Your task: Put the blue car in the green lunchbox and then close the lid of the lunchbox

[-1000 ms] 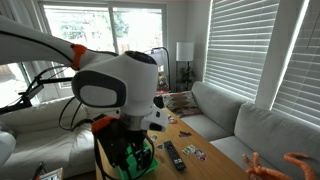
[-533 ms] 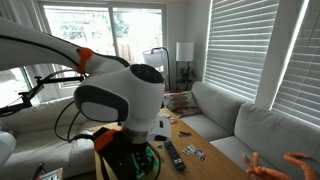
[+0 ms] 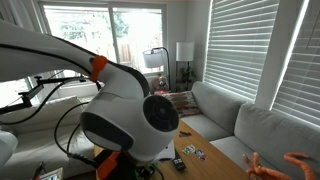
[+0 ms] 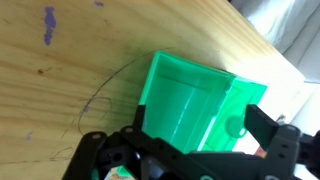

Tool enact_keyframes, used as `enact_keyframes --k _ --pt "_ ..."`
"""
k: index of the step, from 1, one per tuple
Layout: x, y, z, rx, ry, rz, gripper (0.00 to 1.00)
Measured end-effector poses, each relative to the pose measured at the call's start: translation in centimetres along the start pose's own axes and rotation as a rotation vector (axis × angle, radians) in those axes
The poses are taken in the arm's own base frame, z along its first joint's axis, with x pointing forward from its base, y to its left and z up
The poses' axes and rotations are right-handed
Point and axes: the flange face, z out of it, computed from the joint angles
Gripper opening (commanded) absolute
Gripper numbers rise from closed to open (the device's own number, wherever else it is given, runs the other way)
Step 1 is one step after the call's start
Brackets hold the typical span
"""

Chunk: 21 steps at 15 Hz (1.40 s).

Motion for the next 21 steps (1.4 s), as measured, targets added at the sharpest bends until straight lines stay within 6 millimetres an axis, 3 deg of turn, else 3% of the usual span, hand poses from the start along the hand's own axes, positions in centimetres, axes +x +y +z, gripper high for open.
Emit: enact_keyframes --k 9,21 --pt "-3.1 3.2 -0.1 0.134 -0.029 0.115 1.00" --pt "-1.6 5.6 3.3 0.290 0.039 0.248 1.00"
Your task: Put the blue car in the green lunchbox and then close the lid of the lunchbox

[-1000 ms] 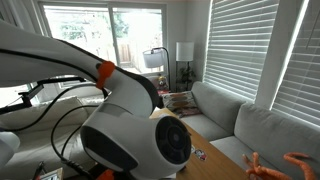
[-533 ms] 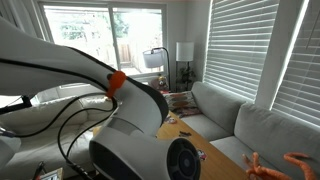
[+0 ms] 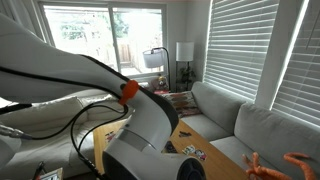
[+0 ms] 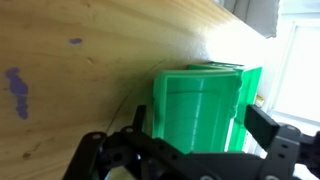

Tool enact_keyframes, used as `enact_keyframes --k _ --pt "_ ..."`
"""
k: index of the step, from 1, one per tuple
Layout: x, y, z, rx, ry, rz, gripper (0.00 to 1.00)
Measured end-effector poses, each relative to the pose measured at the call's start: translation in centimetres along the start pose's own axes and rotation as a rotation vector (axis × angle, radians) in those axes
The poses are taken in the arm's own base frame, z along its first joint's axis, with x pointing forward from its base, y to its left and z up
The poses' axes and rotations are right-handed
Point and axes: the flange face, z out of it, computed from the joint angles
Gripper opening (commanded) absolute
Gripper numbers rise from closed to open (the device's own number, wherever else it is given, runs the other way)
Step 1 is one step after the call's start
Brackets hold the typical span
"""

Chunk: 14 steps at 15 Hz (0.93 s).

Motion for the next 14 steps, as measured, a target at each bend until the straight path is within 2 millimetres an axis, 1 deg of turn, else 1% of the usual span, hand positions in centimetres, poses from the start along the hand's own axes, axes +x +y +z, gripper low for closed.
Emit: enact_keyframes --k 6,11,14 --pt "0.02 0.84 -0.05 0.077 0.031 0.035 1.00" --pt "0.09 0.80 -0.33 0.125 0.043 0.045 1.00" --pt "0.14 0.62 -0.86 0.133 0.047 0.051 1.00"
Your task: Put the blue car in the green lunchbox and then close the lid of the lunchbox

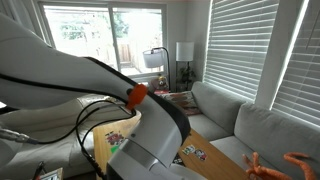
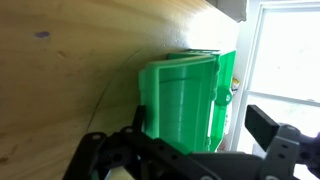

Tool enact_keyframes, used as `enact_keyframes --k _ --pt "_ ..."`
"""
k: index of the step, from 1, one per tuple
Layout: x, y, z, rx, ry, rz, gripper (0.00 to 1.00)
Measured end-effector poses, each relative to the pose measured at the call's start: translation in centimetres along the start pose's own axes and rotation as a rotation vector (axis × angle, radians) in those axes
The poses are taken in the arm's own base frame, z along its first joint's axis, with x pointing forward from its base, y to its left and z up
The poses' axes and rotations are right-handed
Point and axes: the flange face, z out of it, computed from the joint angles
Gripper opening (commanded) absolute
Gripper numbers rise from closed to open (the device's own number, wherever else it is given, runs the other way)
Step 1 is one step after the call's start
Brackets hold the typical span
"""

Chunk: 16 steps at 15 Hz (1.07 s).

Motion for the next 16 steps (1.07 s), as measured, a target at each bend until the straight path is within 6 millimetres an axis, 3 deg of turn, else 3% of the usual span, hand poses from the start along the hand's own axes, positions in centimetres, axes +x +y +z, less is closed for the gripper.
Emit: enact_keyframes --k 6,16 --pt "0.5 -1.1 -1.3 -0.022 0.015 0.011 1.00" --pt "1.8 -5.0 -1.9 -0.054 0.023 0.009 1.00"
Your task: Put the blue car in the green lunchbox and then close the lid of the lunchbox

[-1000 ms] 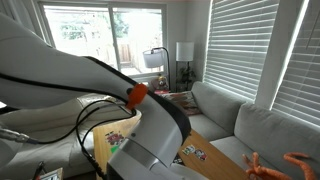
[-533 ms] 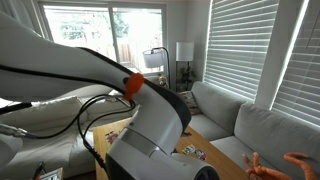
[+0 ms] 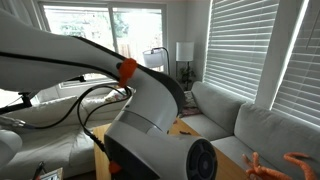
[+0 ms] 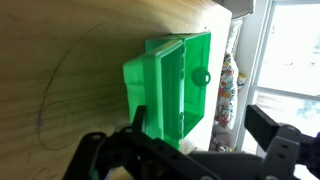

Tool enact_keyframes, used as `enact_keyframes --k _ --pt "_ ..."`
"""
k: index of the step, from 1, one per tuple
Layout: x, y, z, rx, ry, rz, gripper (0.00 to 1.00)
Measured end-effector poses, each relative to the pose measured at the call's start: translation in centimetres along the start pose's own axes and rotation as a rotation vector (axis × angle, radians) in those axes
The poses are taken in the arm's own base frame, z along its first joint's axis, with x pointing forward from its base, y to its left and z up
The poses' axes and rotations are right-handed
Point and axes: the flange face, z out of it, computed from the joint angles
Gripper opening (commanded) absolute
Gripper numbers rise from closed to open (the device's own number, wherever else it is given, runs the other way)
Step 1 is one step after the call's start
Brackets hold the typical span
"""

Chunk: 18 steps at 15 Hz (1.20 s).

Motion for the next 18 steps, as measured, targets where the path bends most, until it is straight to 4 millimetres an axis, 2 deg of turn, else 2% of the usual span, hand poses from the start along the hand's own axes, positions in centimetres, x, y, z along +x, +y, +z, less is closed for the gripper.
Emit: enact_keyframes --k 5,8,14,18 --pt "1.1 -3.3 -0.6 -0.055 0.026 -0.032 1.00" --pt "1.9 -5.2 -0.4 -0.085 0.024 -0.040 1.00" --pt "3.5 -6.8 1.8 -0.130 -0.024 -0.028 1.00" --pt "4.1 -8.1 2.4 -0.159 -0.038 -0.044 1.00"
